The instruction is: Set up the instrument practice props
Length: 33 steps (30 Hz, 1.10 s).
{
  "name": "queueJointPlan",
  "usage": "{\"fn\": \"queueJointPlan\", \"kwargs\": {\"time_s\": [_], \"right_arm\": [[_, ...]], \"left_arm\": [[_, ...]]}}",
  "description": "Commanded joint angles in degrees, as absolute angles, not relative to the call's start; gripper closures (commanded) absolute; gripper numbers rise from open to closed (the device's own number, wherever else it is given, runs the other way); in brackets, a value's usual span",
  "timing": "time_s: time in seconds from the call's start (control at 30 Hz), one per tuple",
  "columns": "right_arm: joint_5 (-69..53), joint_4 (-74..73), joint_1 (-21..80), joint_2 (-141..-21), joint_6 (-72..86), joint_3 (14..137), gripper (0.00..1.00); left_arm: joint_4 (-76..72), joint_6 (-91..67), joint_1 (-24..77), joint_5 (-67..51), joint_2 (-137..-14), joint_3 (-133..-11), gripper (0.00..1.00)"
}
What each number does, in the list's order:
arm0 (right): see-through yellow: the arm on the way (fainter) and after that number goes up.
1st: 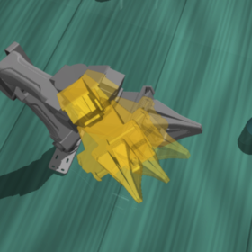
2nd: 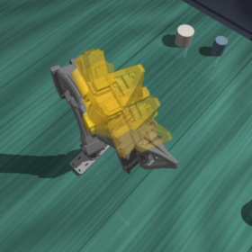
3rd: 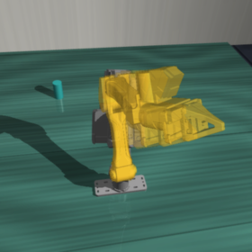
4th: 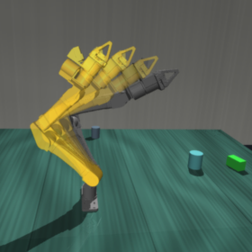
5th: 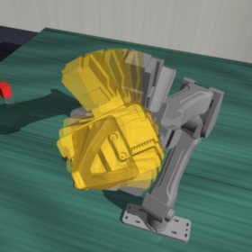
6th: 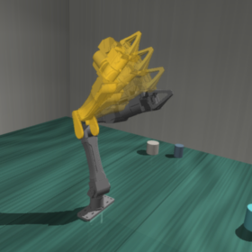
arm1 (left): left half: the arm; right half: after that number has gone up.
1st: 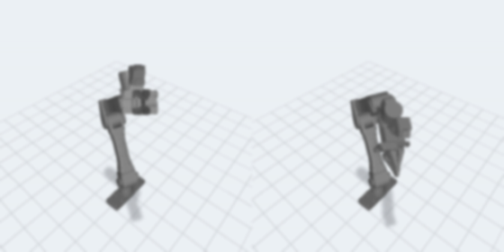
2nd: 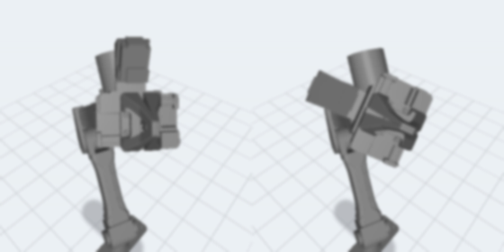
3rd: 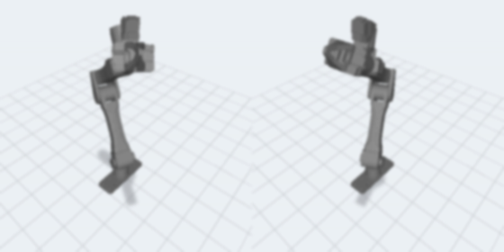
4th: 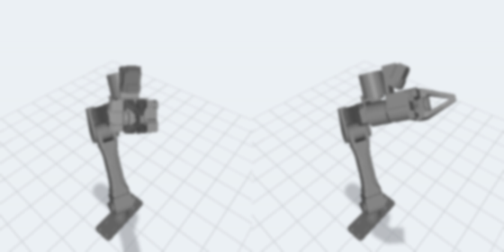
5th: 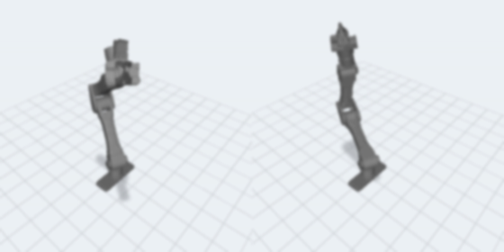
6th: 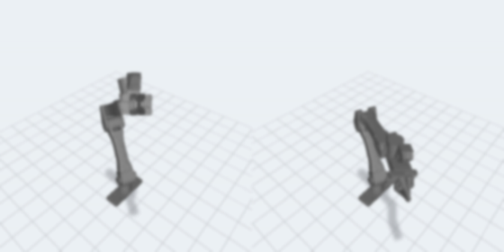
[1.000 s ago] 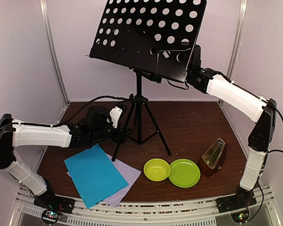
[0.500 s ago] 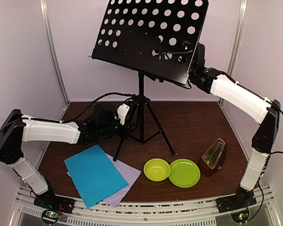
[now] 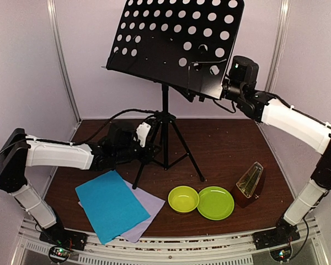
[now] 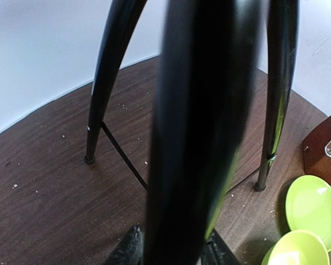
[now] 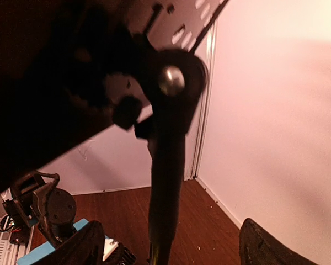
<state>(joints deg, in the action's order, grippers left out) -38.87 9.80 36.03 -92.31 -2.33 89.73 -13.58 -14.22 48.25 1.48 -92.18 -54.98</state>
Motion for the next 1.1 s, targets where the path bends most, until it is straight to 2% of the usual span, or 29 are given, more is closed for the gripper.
{"fn": "queueJointPlan", "kwargs": {"time_s": [0.0,0.27,0.37,0.57,0.7,1.07], "right_arm": [[-37.3,13.7,35.5,-89.1,-1.3,83.4,0.14],[-35.0,16.7,35.1,-82.7,-0.7,67.8,0.14],[-33.5,14.7,35.1,-79.9,-1.4,62.9,0.14],[-30.2,12.1,35.2,-75.1,-1.7,53.2,0.16],[-28.8,6.1,35.8,-74.5,-2.0,51.0,0.19],[-20.5,-2.9,38.4,-81.6,-7.6,49.9,0.25]], "left_arm": [[-15.3,-14.2,47.9,0.8,-90.0,-54.4,0.60],[-14.3,-12.9,47.8,0.6,-84.8,-52.0,0.32],[-13.1,-12.0,47.5,1.1,-82.2,-50.4,0.26],[-10.0,-10.5,46.9,-0.8,-79.3,-47.2,0.23],[-10.2,-11.0,46.8,-2.3,-79.7,-45.1,0.24],[-12.9,-12.9,46.8,-5.1,-83.7,-41.8,0.27]]}}
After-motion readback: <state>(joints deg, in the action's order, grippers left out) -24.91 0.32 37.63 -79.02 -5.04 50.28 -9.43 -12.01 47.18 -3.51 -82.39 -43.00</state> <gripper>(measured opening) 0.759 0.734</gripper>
